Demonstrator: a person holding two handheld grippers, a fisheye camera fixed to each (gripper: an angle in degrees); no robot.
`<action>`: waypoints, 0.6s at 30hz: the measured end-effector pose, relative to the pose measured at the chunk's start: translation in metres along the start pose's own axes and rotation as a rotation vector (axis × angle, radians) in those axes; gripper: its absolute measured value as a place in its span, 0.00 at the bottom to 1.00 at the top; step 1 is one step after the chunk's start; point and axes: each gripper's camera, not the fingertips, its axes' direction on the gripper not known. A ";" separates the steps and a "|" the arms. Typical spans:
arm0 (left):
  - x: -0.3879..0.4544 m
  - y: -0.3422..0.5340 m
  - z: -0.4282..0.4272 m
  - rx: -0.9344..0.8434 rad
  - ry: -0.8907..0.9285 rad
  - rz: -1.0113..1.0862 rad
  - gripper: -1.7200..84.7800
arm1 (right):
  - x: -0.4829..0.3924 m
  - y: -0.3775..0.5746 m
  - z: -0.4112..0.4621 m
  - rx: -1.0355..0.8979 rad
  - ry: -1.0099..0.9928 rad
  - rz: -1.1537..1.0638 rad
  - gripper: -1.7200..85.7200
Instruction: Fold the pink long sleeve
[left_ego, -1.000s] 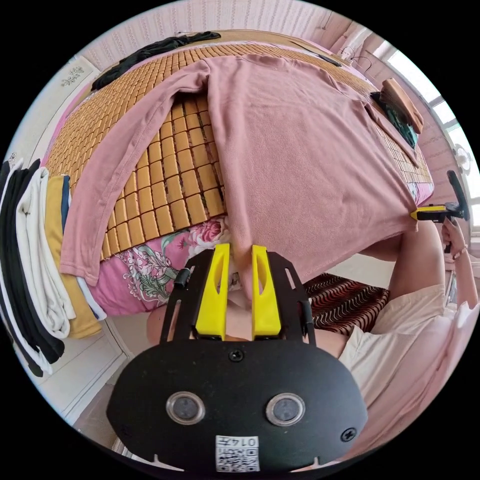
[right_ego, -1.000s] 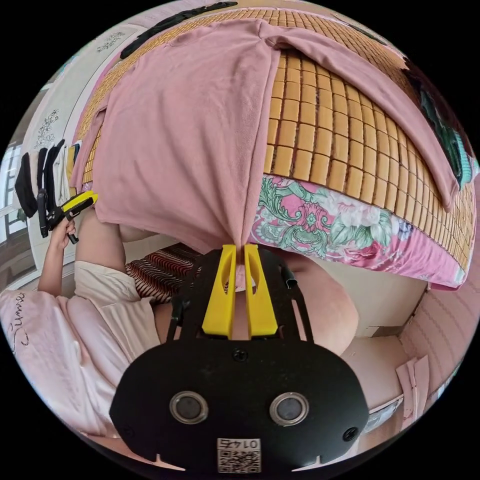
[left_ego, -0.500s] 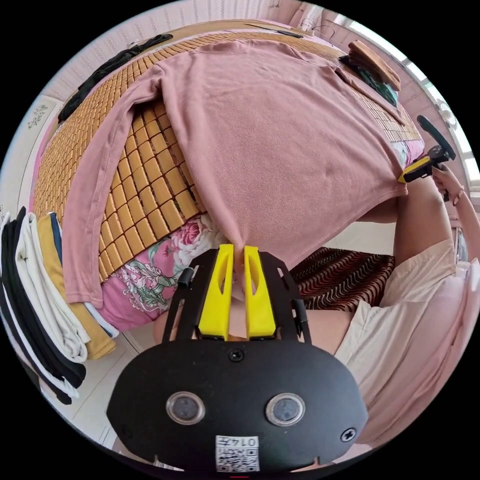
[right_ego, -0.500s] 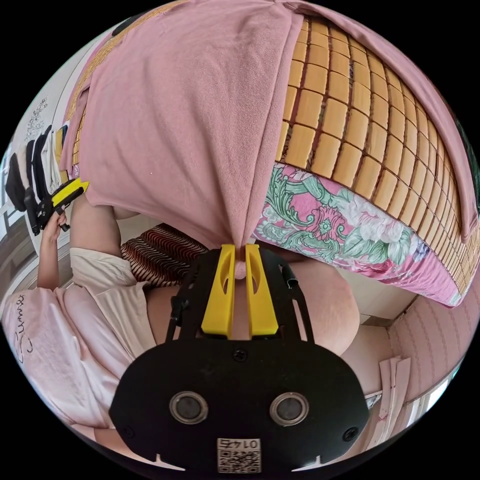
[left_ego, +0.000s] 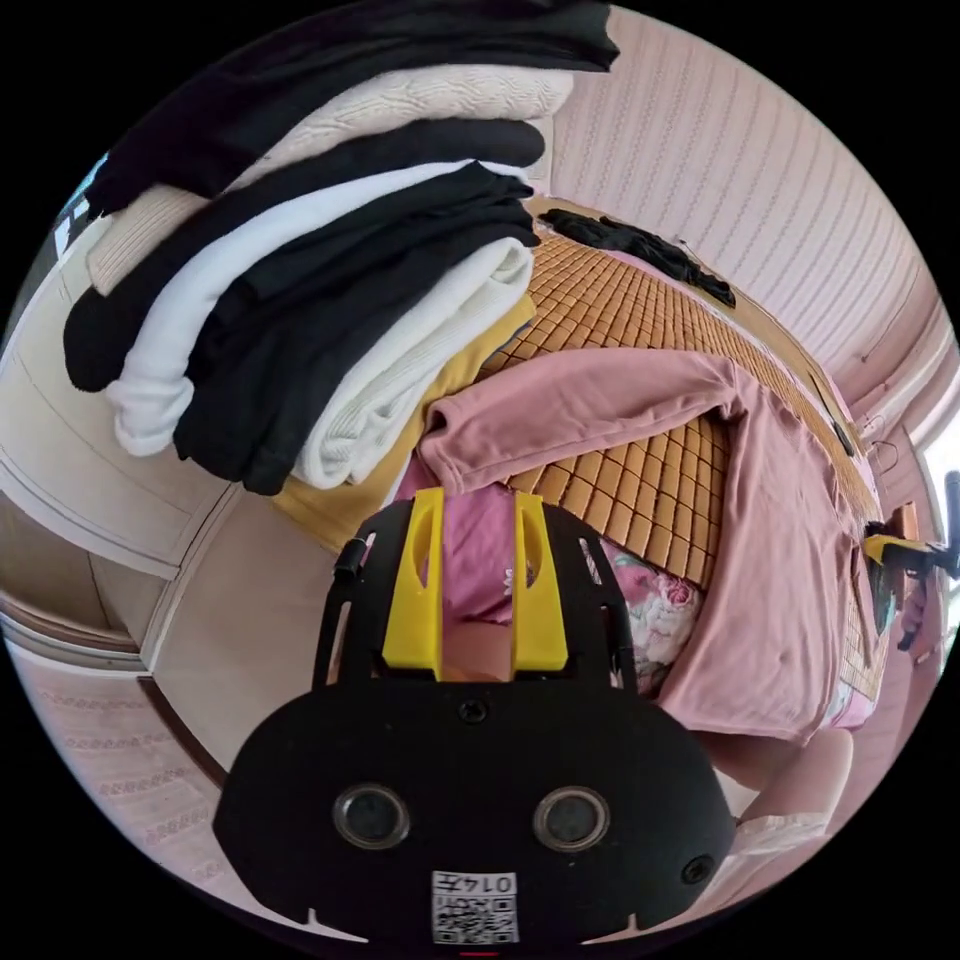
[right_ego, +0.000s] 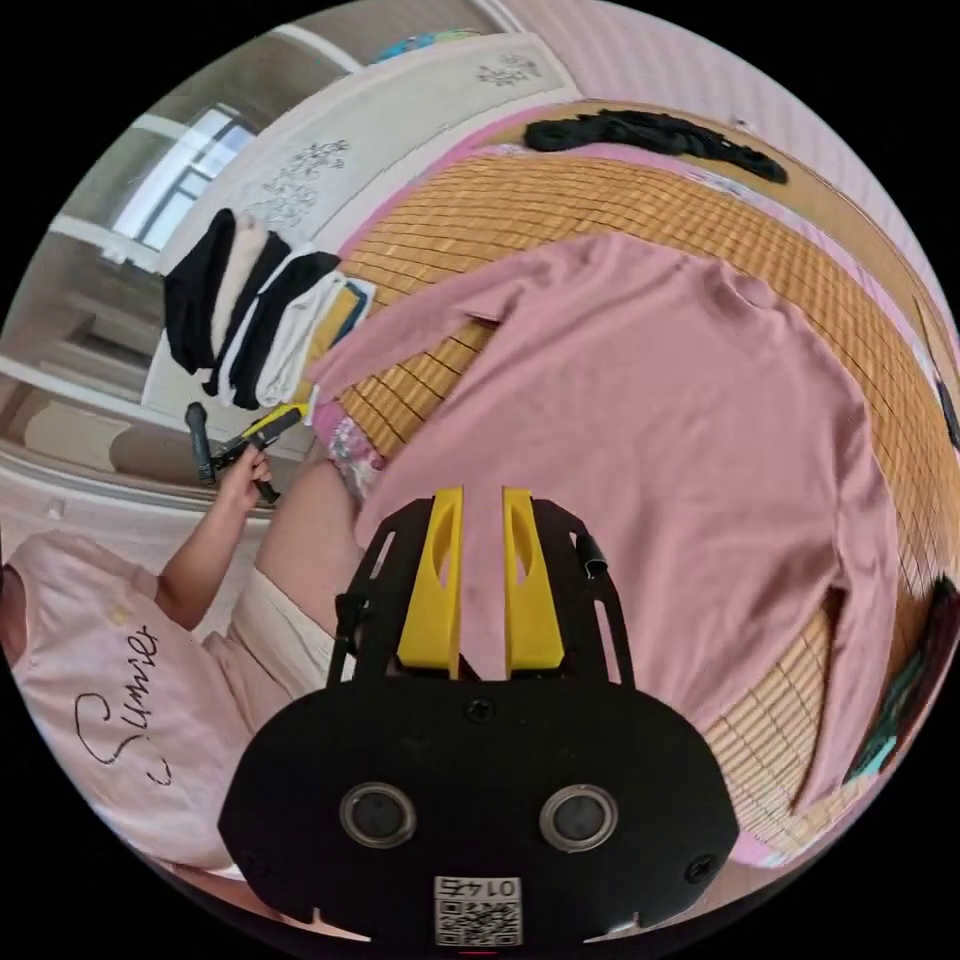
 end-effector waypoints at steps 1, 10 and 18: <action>-0.005 -0.003 0.008 -0.025 0.006 -0.016 0.14 | -0.011 -0.015 0.011 -0.003 -0.035 -0.034 0.11; -0.049 -0.012 0.045 -0.106 0.074 -0.083 0.13 | -0.100 -0.179 0.184 -0.147 -0.326 -0.093 0.12; -0.063 0.001 0.042 -0.087 0.096 0.036 0.07 | -0.100 -0.202 0.245 -0.188 -0.401 0.104 0.07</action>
